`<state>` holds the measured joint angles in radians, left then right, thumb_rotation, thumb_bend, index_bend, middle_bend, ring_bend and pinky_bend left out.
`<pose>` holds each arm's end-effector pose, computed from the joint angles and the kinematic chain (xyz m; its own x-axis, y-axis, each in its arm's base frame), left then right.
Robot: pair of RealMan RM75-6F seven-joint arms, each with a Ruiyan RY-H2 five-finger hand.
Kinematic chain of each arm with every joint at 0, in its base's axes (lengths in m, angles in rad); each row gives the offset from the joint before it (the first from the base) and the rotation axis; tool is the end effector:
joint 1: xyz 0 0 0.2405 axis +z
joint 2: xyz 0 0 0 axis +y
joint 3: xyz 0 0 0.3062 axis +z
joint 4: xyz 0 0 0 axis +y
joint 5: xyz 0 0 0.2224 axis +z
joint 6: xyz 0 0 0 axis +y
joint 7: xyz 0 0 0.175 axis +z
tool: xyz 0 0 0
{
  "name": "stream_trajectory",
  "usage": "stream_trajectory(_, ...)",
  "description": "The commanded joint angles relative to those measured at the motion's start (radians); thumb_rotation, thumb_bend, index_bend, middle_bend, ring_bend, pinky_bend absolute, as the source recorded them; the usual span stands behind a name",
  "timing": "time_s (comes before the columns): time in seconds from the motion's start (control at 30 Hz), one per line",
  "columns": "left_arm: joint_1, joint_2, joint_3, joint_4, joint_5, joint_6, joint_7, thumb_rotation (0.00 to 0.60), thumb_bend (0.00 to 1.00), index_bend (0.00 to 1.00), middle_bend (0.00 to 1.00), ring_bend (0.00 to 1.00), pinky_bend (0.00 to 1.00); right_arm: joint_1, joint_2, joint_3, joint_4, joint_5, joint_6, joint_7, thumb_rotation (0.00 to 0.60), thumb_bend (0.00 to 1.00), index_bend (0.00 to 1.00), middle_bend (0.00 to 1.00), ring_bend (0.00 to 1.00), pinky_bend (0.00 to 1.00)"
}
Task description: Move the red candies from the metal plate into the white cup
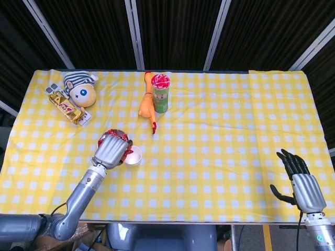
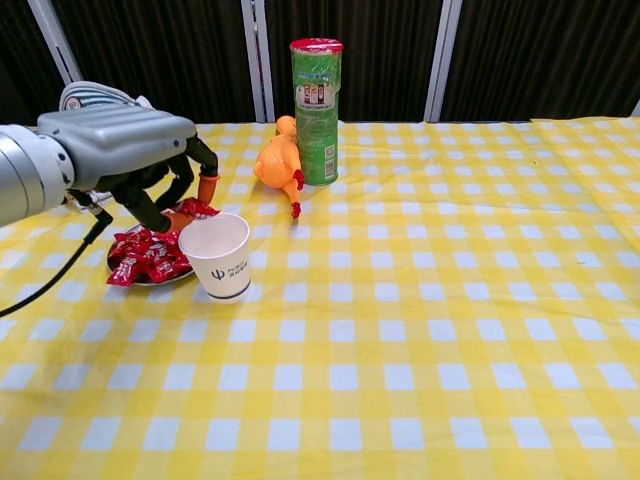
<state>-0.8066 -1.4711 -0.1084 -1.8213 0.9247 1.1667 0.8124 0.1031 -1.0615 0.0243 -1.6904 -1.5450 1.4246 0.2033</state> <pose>-0.1296 0.3677 -0.0159 0.6367 0.1619 0.7539 0.7344 -0.4255 -0.5288 -0.3432 -0.2155 0.1659 0.1903 -0.0955 0.9771 -0.9811 -0.0543 0.1858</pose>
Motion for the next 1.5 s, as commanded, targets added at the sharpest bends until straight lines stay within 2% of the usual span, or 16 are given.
stream_trajectory(0.03,-0.005,-0.020,0.008,0.013,-0.009,0.002,0.016,0.600,0.47,0.53,0.65,0.85,0.89,0.000,0.001,0.000,0.000,-0.001,0.001,0.002,0.600,0.39,0.00,0.00,0.00,0.00)
stream_trajectory(0.3,-0.008,-0.045,0.009,0.038,-0.023,-0.009,0.008,0.600,0.36,0.35,0.39,0.82,0.89,0.000,0.002,0.000,0.000,-0.002,0.000,0.004,0.600,0.39,0.00,0.00,0.00,0.00)
stream_trajectory(0.43,-0.003,-0.034,-0.002,0.026,-0.005,0.002,-0.016,0.600,0.34,0.29,0.29,0.80,0.88,0.000,0.001,-0.001,0.001,-0.003,0.001,0.004,0.600,0.39,0.00,0.00,0.00,0.00)
stream_trajectory(0.7,0.011,0.019,-0.027,0.008,0.009,0.022,-0.055,0.600,0.32,0.29,0.30,0.80,0.88,-0.001,0.001,-0.001,0.001,-0.003,0.002,0.003,0.600,0.39,0.00,0.00,0.00,0.00)
stream_trajectory(0.97,0.017,0.057,-0.021,0.052,-0.071,0.007,-0.026,0.600,0.28,0.27,0.26,0.80,0.88,0.000,0.001,-0.001,0.000,-0.002,0.000,0.004,0.600,0.39,0.00,0.00,0.00,0.00)
stream_trajectory(1.27,-0.031,0.024,-0.009,0.185,-0.208,-0.118,0.011,0.600,0.28,0.23,0.23,0.80,0.88,0.001,0.001,0.000,-0.001,0.003,-0.005,0.007,0.600,0.39,0.00,0.00,0.00,0.00)
stream_trajectory(1.5,-0.066,-0.007,0.010,0.281,-0.210,-0.211,-0.002,0.600,0.28,0.23,0.22,0.80,0.88,0.002,0.003,0.002,-0.001,0.009,-0.007,0.011,0.600,0.39,0.00,0.00,0.00,0.00)
